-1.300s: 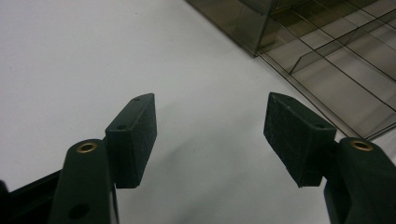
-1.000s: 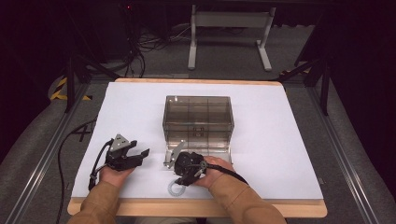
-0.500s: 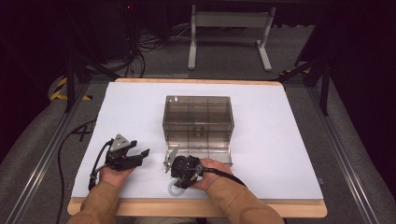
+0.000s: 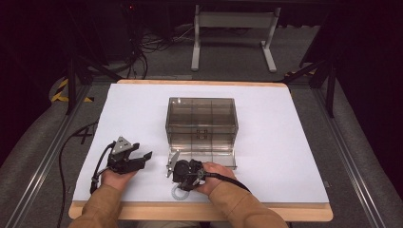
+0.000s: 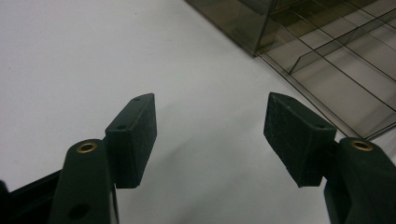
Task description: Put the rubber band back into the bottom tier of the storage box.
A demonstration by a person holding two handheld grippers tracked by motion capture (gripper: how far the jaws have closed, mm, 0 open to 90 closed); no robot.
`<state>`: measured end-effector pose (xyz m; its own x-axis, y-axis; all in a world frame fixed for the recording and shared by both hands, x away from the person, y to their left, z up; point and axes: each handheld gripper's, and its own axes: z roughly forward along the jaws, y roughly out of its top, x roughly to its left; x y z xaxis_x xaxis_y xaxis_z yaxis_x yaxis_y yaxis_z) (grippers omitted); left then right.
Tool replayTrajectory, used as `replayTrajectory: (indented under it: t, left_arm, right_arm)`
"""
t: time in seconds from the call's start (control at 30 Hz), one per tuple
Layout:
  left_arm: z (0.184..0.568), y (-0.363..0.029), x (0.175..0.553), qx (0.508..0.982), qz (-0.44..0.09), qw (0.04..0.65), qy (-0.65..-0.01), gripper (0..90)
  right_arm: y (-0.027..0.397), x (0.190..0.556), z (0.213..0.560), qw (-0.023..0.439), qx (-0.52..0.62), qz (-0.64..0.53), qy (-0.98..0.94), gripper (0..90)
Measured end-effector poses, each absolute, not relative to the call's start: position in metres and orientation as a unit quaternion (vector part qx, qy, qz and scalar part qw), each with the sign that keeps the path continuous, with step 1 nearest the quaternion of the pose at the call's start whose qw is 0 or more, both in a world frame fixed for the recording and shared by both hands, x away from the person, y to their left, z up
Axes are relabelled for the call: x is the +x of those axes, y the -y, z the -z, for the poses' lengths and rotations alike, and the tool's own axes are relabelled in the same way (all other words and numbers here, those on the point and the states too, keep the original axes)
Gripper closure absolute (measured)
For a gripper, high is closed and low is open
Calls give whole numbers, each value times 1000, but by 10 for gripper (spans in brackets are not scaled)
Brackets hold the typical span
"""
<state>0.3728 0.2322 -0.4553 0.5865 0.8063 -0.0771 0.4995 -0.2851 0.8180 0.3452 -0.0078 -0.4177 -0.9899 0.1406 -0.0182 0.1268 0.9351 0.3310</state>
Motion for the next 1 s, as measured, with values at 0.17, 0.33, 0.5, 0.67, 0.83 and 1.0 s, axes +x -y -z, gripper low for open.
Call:
replayTrajectory:
  t: [0.17, 0.33, 0.5, 0.67, 0.83, 1.0]
  left_arm:
    - [455, -232, 373, 781, -180, 428, -418, 354]
    - [455, -232, 373, 781, -179, 428, -418, 354]
    - [455, -232, 373, 781, -180, 428, -419, 354]
    - [455, -232, 373, 781, -180, 428, -419, 354]
    - [455, -232, 373, 780, -179, 428, -419, 354]
    - [455, -232, 373, 781, -180, 427, -419, 354]
  right_arm:
    - [8, 345, 418, 15, 76, -165, -983, 816]
    - [7, 345, 417, 17, 72, -164, -984, 820]
    - [7, 344, 416, 19, 77, -166, -983, 823]
    - [8, 344, 410, 19, 76, -170, -982, 825]
    - [10, 343, 402, 23, 75, -179, -981, 825]
    - [11, 342, 395, 29, 74, -184, -980, 825]
